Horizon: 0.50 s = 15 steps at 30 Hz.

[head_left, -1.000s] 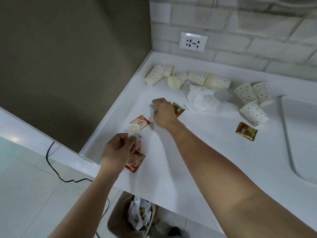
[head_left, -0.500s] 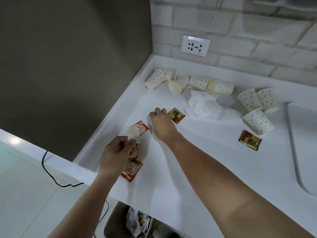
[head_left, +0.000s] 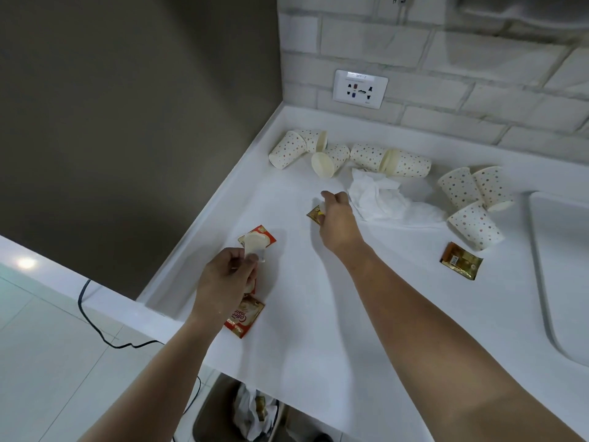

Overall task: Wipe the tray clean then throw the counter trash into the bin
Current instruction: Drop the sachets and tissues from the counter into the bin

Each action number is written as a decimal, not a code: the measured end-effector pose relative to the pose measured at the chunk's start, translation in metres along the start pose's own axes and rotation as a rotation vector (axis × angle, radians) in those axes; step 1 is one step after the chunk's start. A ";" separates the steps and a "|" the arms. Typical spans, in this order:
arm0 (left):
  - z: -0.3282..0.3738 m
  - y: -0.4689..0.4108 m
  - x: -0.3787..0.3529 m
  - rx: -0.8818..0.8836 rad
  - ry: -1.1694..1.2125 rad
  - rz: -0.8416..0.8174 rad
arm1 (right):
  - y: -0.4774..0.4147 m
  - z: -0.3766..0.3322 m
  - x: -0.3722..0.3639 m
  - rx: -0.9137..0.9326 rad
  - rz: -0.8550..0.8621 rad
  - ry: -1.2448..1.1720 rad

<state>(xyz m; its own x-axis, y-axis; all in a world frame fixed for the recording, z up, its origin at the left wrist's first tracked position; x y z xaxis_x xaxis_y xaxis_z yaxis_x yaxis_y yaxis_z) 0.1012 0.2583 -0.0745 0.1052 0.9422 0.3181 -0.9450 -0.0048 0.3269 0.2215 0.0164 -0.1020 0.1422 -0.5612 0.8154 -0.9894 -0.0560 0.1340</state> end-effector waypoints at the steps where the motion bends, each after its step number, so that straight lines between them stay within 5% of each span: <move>1: 0.001 0.000 -0.001 0.001 -0.026 0.003 | -0.002 0.003 -0.002 -0.044 -0.042 0.040; 10: 0.019 -0.040 -0.002 -0.144 -0.484 0.039 | 0.004 0.009 0.002 -0.187 -0.113 0.100; 15: 0.006 -0.089 -0.008 -0.033 -0.803 -0.130 | 0.019 0.015 0.006 -0.162 -0.076 -0.033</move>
<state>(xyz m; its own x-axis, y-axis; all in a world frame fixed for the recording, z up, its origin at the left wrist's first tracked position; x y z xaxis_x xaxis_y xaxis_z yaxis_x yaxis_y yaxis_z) 0.1860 0.2489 -0.1006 0.3931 0.4073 0.8244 -0.9172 0.1100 0.3830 0.2026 -0.0006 -0.1034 0.2131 -0.5871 0.7809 -0.9576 0.0329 0.2861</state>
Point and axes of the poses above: each hand's wrist, its own y-axis away from the middle knuckle, its own x-axis out of the back of the hand, z = x × y, the point moved 5 cm from there along -y, towards the middle knuckle, and after that the axes turned 13 degrees about -z, right-handed, at the moved point
